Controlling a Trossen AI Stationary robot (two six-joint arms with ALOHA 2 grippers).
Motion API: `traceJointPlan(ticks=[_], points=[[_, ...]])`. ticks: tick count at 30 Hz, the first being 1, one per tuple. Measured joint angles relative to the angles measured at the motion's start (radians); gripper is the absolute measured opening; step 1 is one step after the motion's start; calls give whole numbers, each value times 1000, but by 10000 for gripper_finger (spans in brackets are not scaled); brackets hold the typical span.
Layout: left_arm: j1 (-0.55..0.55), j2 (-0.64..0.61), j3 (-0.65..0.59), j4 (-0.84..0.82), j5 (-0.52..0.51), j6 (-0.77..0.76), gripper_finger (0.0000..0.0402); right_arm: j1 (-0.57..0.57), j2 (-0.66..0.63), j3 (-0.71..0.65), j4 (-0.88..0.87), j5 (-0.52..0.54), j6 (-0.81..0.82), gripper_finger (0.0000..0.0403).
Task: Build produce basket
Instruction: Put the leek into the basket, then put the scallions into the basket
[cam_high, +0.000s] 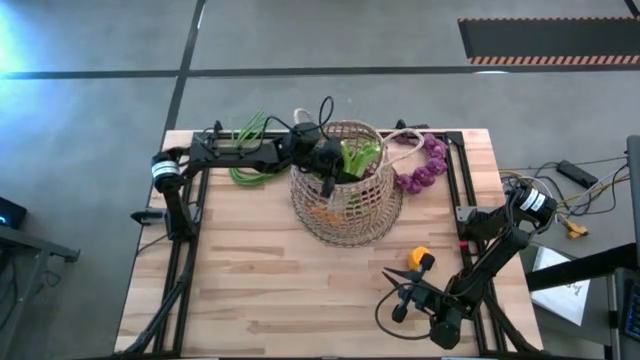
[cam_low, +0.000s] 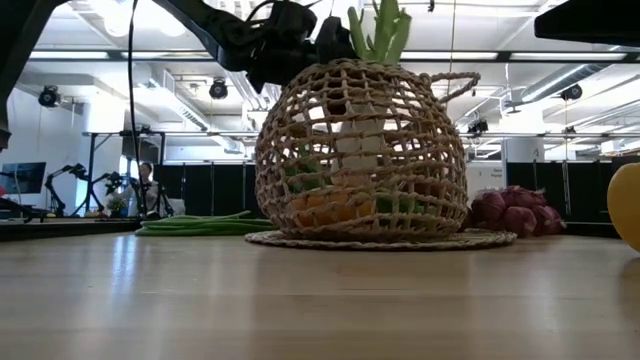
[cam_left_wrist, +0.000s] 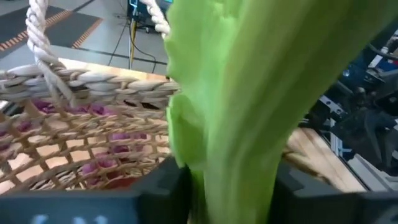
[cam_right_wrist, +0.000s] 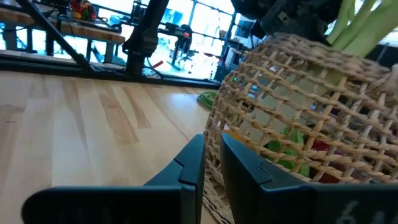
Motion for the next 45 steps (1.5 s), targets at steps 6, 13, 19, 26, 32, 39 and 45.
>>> traceJointPlan(ticks=[6,13,19,26,32,39,45], points=[[-2,-6,-30,0,3,4,180,0,0,0,0,-14,5,43],[-2,-6,-10,-6,-20,77,193,0,0,0,0,-14,8,43],[-6,-16,-4,-18,-23,86,190,0,0,0,0,-14,8,43],[-47,-83,-10,-33,-32,131,154,0,0,0,-1,-14,8,43],[-122,-215,-11,-25,-80,158,127,0,0,0,-3,-14,7,43],[-218,-388,-17,-103,-119,164,122,0,0,0,-2,-14,7,43],[-325,-544,-36,-408,-488,270,122,0,0,0,-8,-14,16,43]])
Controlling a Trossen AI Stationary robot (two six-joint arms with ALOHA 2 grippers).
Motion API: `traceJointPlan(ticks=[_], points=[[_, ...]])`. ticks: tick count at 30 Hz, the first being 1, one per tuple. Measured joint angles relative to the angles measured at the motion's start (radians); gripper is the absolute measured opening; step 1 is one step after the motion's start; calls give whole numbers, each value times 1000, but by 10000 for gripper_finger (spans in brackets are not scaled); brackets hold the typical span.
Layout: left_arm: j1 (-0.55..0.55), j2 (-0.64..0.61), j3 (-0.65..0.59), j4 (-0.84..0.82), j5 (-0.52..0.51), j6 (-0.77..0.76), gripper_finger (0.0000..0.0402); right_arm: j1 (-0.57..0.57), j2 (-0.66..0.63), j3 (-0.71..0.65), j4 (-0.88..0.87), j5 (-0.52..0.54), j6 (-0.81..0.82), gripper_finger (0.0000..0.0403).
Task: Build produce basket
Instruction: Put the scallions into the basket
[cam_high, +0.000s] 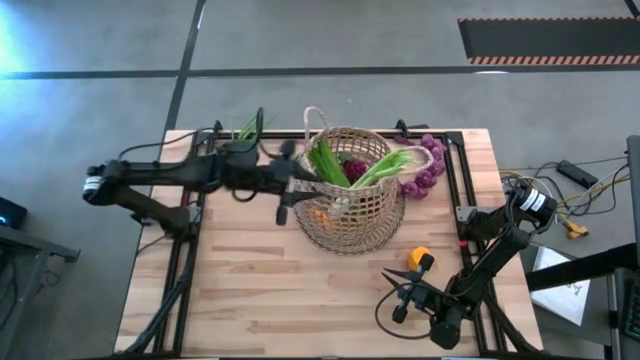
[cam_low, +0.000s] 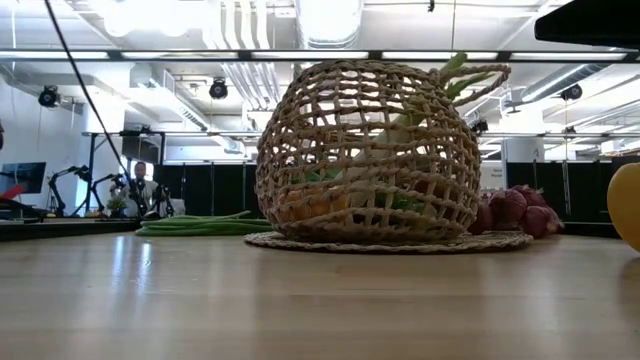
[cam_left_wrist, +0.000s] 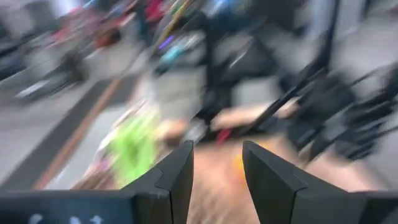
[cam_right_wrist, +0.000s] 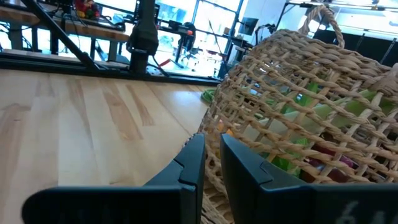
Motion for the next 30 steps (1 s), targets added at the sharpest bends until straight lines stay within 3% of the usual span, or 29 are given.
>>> traceJointPlan(ticks=[5,8,13,18,24,30], points=[[-90,-92,-15,-349,-512,-94,122,0,0,0,-5,0,-1,43],[-108,-124,-24,-570,-661,-283,122,0,0,0,-7,0,-8,43],[-92,-154,-91,-790,-673,-616,122,0,0,0,-8,0,-14,43],[-41,-185,-246,-798,-656,-718,130,0,0,0,-8,0,-16,43],[110,-210,-437,-647,-495,-671,194,0,0,0,-8,1,-27,43],[381,-174,-565,-451,-290,-494,273,0,0,0,-7,6,-27,43]])
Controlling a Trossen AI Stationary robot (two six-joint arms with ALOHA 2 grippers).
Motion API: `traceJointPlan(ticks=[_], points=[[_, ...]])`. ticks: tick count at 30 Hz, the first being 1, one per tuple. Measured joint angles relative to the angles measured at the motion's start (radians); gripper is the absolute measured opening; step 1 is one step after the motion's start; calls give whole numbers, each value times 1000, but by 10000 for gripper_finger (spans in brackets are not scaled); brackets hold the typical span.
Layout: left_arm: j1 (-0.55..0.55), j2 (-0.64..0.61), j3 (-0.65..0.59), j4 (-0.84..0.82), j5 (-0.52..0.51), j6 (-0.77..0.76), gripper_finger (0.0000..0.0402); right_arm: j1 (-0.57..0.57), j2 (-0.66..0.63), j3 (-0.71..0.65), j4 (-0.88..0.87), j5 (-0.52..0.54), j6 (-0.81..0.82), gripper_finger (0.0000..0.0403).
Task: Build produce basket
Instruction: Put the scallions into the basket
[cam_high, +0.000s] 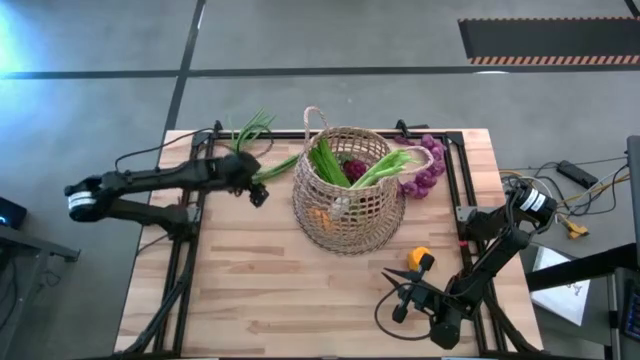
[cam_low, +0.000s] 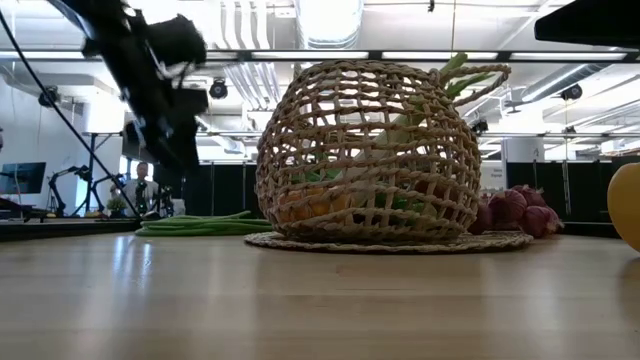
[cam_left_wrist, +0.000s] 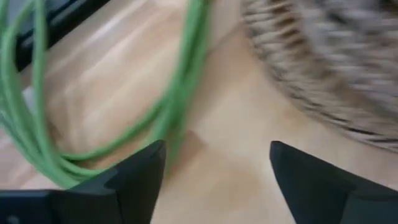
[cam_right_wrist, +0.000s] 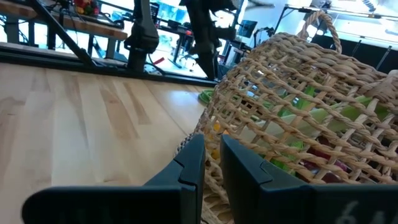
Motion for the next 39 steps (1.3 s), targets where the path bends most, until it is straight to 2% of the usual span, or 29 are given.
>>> traceJointPlan(ticks=[5,11,13,17,19,22,25,29,33,36,39], points=[[160,89,-38,122,36,233,287,0,0,0,1,2,0,43],[217,247,-26,151,98,361,288,-7,0,0,7,2,0,43],[220,297,-21,167,91,377,288,-10,0,0,8,2,4,43],[221,373,-21,225,-17,387,285,-11,0,0,8,2,13,43],[227,397,-19,242,-16,405,277,-11,0,0,8,2,13,43],[242,429,-13,251,5,414,249,-11,0,0,8,2,14,43],[260,444,-10,254,27,418,203,-11,0,0,8,2,17,43],[278,441,-9,254,60,470,119,-11,0,0,8,2,19,43],[279,413,22,165,52,488,25,-11,0,0,8,2,19,43],[278,360,64,31,26,484,12,-11,0,0,7,2,19,43],[264,281,147,-89,-49,484,9,-11,0,0,7,2,19,43]])
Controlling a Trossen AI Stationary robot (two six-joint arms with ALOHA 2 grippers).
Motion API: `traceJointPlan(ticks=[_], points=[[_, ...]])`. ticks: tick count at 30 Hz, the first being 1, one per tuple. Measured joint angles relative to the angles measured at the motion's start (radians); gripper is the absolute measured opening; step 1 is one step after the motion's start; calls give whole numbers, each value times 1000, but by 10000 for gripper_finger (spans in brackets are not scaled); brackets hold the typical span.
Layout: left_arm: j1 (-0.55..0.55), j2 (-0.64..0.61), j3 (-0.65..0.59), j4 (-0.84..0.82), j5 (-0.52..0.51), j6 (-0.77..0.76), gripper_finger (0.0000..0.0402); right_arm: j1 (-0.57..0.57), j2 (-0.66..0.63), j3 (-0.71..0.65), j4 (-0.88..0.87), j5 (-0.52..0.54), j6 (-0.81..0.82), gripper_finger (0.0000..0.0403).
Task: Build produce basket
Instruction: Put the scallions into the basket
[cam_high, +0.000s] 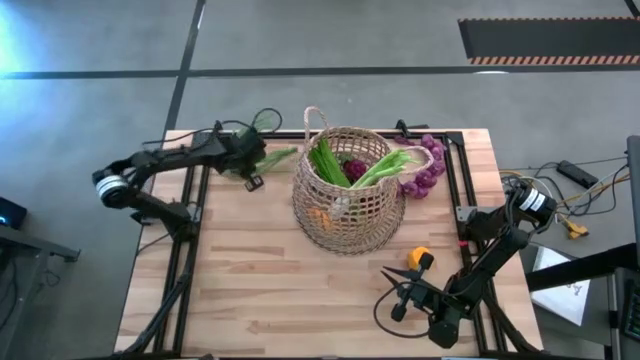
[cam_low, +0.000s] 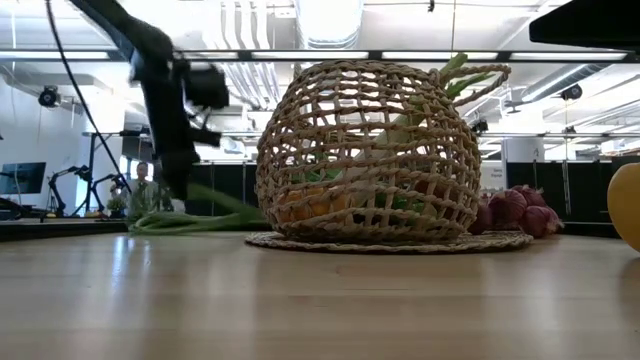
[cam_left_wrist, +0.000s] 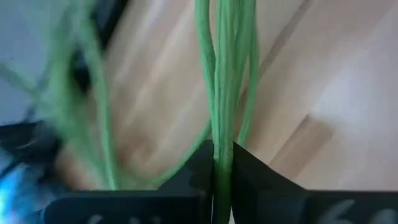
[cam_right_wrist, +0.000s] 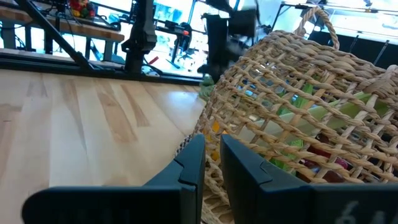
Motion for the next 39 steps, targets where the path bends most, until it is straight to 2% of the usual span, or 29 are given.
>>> traceJointPlan(ticks=[4,10,14,21,29,33,39], points=[[-30,-102,125,-168,-118,4,4,0,0,0,0,0,-2,43],[-64,-214,316,-277,-125,9,3,0,0,0,0,0,-3,43],[-90,-261,403,-278,-120,16,3,0,0,0,0,0,-3,43],[-191,-274,517,-271,-118,86,2,0,0,0,-2,0,-3,43],[-332,-273,611,-236,-234,182,2,-18,0,0,1,1,-6,43],[-389,-272,644,-233,-250,187,2,-54,-7,29,1,0,-103,43],[-531,-272,669,-234,-286,190,2,-79,-12,143,0,0,-395,43]])
